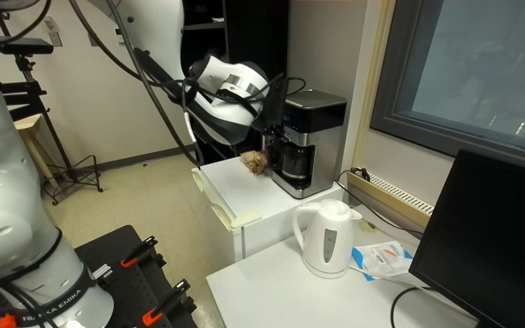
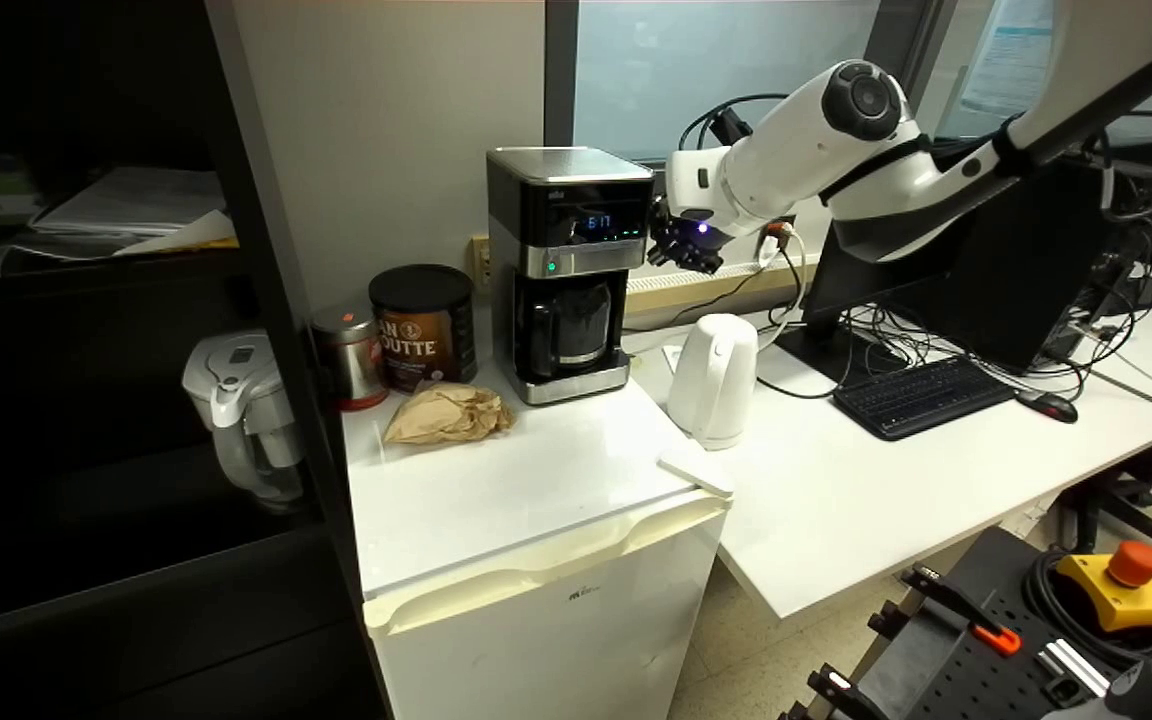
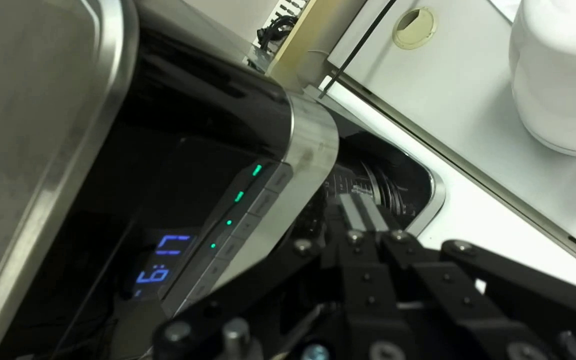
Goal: Press a button on the coffeemaker.
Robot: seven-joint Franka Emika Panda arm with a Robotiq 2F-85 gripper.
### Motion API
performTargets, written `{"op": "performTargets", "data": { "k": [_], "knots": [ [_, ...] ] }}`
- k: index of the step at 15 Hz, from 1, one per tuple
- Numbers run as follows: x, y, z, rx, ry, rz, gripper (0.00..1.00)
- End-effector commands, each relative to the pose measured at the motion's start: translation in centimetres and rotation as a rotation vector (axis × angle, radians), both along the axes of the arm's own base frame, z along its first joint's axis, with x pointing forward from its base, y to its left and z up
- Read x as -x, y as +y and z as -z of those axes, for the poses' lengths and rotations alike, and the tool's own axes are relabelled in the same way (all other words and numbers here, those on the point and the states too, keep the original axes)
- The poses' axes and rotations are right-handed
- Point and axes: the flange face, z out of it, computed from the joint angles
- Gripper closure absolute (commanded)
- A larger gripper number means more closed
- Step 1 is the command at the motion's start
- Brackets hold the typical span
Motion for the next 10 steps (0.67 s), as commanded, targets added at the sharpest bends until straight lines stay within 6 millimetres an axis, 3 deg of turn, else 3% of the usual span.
{"op": "performTargets", "data": {
  "k": [1,10],
  "knots": [
    [-1.44,0.13,0.02,-0.007,-0.009,-0.027,0.98],
    [-2.43,0.44,-0.68,0.003,-0.031,-0.033,0.98]
  ]
}}
